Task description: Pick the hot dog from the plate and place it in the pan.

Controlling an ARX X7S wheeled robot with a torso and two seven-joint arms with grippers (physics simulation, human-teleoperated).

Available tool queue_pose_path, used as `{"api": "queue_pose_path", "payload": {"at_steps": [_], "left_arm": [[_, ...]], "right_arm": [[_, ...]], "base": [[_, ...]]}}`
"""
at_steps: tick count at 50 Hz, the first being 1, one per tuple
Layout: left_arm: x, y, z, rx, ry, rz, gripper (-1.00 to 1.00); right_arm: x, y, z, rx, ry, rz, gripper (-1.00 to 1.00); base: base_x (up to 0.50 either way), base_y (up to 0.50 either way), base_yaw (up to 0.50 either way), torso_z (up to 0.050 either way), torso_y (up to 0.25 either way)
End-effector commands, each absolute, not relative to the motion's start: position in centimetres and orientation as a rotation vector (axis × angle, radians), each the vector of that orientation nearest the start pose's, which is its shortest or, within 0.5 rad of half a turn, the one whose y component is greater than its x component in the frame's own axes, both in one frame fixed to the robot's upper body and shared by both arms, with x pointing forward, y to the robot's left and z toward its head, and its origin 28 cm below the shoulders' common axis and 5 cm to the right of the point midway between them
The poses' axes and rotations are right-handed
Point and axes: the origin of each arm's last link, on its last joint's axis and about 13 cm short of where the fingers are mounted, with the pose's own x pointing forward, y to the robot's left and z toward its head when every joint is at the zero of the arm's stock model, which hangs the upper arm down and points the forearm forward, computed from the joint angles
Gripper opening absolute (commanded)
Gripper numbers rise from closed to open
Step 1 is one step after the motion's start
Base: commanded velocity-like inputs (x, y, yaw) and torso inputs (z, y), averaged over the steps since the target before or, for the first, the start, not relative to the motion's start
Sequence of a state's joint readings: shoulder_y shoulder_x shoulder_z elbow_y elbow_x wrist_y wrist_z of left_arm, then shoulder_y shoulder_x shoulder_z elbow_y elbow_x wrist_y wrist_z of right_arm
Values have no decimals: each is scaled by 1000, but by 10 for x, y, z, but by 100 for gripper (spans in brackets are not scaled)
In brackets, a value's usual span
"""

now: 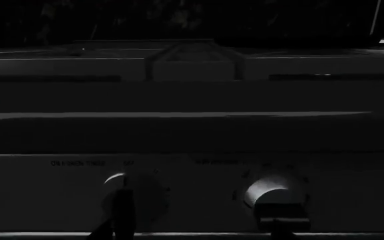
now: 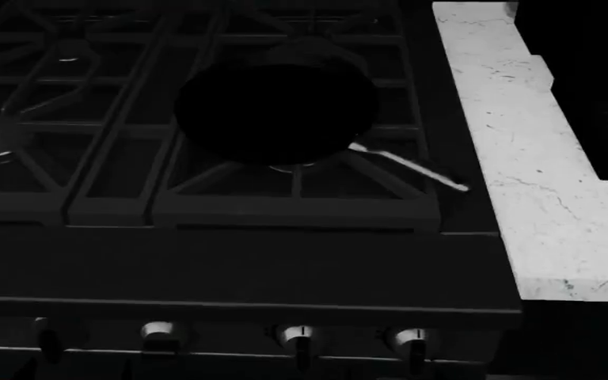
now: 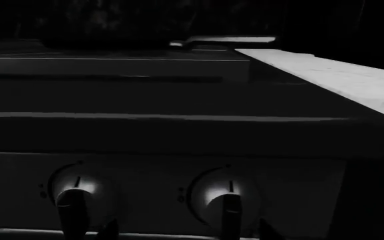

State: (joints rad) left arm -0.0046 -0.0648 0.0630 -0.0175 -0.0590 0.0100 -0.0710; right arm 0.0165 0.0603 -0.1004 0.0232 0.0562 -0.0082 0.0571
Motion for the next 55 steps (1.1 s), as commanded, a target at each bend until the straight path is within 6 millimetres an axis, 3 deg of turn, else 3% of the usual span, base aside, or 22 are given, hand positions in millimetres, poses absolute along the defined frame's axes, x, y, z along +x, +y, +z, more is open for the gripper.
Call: {"api": "queue_pose_path", "payload": {"at_steps": [1,21,43,44,45,55], "left_arm": [[211,208,10,4,7,9,100],[210,208,14,3,7,13,100],[208,210,15,-15,5,7,100],[202,207,59,-364,-25,-379,100],[207,209,14,-7,9,-5,100],[209,209,16,-7,5,-13,100]], "right_arm": [[214,-89,11,1,6,55,100],[214,-88,12,0,2,64,100],[214,-86,13,9,0,72,100],[194,-85,57,35,-230,144,100],[214,-87,13,9,-1,72,100],[214,-86,15,4,-4,75,100]], "base": [[-195,0,0,0,0],[-201,0,0,0,0],[0,0,0,0,0],[0,0,0,0,0],[0,0,0,0,0],[0,0,0,0,0]]}}
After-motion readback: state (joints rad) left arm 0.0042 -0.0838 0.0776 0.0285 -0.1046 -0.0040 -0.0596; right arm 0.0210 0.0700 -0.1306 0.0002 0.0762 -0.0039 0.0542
